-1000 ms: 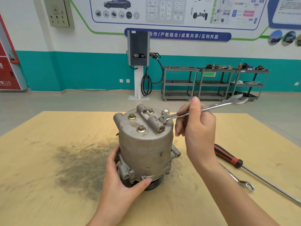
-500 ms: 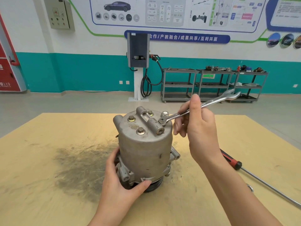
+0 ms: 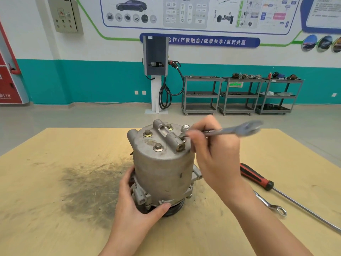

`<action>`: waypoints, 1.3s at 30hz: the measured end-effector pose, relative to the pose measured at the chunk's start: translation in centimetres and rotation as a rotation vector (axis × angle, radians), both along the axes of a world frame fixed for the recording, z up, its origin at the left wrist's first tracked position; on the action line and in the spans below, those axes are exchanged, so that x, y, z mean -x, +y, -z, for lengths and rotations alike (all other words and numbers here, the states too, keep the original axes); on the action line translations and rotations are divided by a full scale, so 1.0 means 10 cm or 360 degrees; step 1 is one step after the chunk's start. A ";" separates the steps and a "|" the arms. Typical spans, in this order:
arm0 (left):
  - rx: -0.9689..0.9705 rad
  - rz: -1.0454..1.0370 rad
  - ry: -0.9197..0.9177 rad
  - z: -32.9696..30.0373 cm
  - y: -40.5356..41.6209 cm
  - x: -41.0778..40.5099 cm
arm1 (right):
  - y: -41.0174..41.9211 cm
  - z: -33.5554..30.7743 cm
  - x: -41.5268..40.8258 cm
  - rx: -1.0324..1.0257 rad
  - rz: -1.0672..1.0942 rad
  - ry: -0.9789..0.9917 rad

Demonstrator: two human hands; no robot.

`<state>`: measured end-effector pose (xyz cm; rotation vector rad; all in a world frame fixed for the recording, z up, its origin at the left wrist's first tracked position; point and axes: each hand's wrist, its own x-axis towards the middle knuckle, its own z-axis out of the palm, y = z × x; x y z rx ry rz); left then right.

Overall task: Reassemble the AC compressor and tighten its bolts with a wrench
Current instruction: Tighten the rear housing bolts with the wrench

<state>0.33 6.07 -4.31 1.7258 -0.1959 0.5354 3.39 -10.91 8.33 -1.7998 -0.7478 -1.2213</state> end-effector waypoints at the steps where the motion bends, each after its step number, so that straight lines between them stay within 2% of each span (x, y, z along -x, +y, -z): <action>1: -0.0001 0.0005 0.0001 0.00 0.00 0.00 | -0.01 -0.01 0.00 -0.0136 -0.0075 0.0078; 5: 0.0001 0.0035 -0.0008 0.02 0.01 -0.01 | -0.07 -0.05 -0.04 -0.0628 -0.0426 0.0496; 11: 0.0026 0.0055 0.0012 0.01 0.01 0.00 | -0.12 -0.09 -0.15 -0.1063 -0.0734 0.1227; 16: 0.0002 0.0033 -0.0002 -0.03 0.00 0.03 | -0.13 -0.10 -0.17 -0.1170 -0.0923 0.1392; 24: 0.0031 0.0041 -0.0022 -0.05 -0.01 0.06 | -0.14 -0.14 -0.10 -0.0942 -0.0718 0.1205; 31: 0.0015 0.0026 -0.0009 -0.07 -0.02 0.07 | -0.09 -0.06 -0.14 -0.0986 -0.0592 0.1114; 35: 0.0023 0.0028 0.0006 -0.08 -0.02 0.07 | -0.01 0.01 -0.05 -0.0718 -0.0371 0.0606; 39: 0.0038 0.0033 0.0031 -0.10 -0.02 0.07 | 0.05 0.00 0.03 -0.0079 0.0022 0.0056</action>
